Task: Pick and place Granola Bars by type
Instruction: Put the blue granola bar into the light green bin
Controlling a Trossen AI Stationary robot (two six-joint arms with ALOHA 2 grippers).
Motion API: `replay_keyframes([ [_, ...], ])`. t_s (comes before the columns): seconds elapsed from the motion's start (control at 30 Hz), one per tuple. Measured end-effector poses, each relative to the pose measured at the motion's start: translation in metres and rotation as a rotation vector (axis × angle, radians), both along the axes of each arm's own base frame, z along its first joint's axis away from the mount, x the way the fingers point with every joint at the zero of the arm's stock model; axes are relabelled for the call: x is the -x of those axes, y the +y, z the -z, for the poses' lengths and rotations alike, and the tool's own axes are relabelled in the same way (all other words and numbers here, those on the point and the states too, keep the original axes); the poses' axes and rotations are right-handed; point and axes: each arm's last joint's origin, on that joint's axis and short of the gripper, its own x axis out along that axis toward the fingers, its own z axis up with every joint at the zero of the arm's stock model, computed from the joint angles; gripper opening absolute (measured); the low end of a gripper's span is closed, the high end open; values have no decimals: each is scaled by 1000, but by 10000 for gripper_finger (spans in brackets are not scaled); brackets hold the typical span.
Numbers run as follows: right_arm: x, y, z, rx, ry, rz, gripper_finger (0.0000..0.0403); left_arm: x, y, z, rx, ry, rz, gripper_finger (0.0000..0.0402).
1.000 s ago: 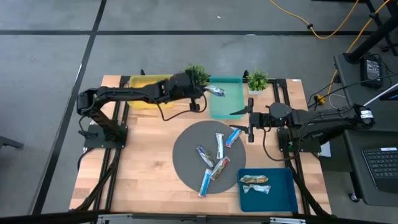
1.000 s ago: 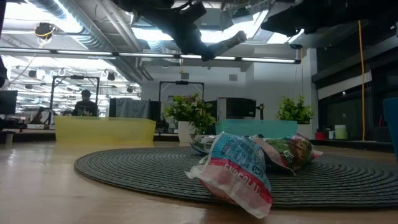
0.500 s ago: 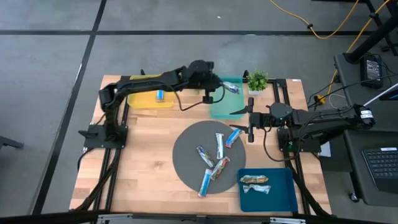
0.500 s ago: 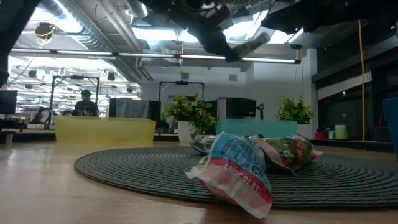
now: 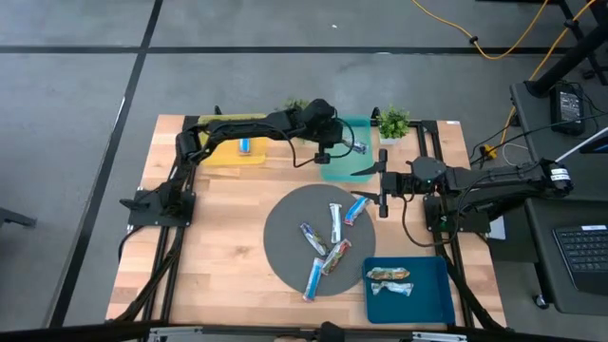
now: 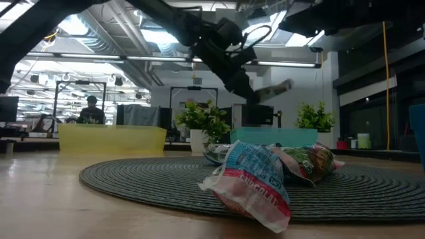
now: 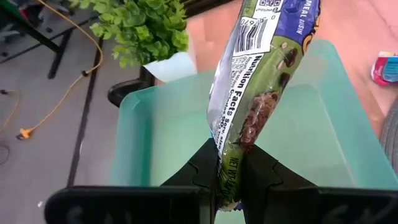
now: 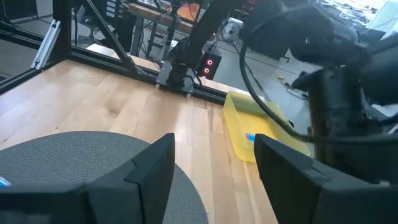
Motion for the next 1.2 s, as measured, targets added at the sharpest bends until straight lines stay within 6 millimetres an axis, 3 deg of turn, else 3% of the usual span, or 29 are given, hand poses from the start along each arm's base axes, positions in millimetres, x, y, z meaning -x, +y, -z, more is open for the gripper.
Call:
replay_keyframes([
  [0.2,0,0,0,2,1,0,222,-6,3,24,39,41,2,31],
  [0.87,0,0,0,7,3,-1,222,-15,8,73,154,92,17,32],
  [1.2,0,0,1,10,7,-2,222,-17,8,73,180,67,5,40],
])
